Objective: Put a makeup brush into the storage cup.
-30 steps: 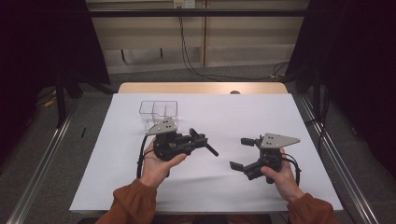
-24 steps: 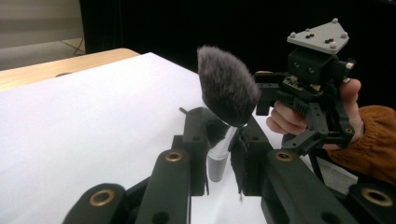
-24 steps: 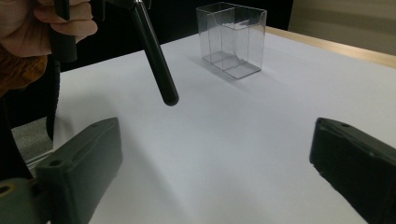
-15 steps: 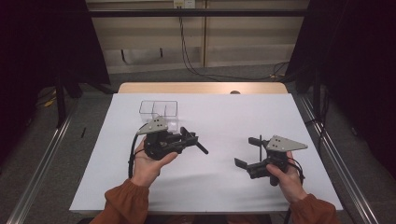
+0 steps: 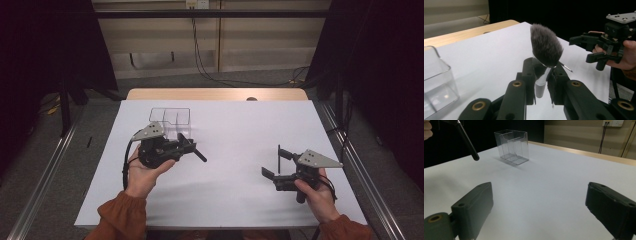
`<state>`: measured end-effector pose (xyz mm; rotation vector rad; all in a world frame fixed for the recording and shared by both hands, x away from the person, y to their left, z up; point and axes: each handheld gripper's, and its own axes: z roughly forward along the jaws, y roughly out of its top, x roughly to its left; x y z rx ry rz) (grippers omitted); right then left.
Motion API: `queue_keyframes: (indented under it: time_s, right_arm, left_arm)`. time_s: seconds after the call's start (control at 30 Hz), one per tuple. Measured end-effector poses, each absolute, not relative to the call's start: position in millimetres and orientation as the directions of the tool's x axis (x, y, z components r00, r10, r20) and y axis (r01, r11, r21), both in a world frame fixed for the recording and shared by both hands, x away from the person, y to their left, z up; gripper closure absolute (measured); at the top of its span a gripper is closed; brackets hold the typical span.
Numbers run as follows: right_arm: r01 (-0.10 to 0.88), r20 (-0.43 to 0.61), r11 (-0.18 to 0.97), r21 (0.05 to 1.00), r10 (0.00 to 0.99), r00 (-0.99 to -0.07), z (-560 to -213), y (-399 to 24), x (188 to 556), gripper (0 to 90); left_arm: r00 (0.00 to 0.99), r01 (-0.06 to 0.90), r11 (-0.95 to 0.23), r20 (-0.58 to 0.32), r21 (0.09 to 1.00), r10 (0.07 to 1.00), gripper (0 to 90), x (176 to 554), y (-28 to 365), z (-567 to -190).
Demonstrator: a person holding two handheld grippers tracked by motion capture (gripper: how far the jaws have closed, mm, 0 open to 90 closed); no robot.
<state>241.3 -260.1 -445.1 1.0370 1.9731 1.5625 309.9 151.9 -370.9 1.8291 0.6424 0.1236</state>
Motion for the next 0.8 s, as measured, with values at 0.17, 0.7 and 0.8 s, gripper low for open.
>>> queue_keyframes:
  time_s: [0.17, 0.7, 0.8]
  right_arm:
    - [0.29, 0.11, 0.09, 0.953, 0.789, -0.605, -446, -263, 234, 5.3]
    - [0.27, 0.092, 0.06, 0.961, 0.851, -0.517, -450, -280, 212, 0.0]
    - [0.276, 0.097, 0.057, 0.959, 0.853, -0.513, -452, -281, 211, 0.0]
  left_arm:
    - [0.835, 0.374, -0.227, -0.22, 0.899, 0.504, 77.5, 311, 159, -373]
    - [0.801, 0.416, -0.234, -0.232, 0.879, 0.552, 77.6, 319, 179, -374]
    - [0.799, 0.417, -0.238, -0.23, 0.877, 0.555, 77.6, 318, 180, -373]
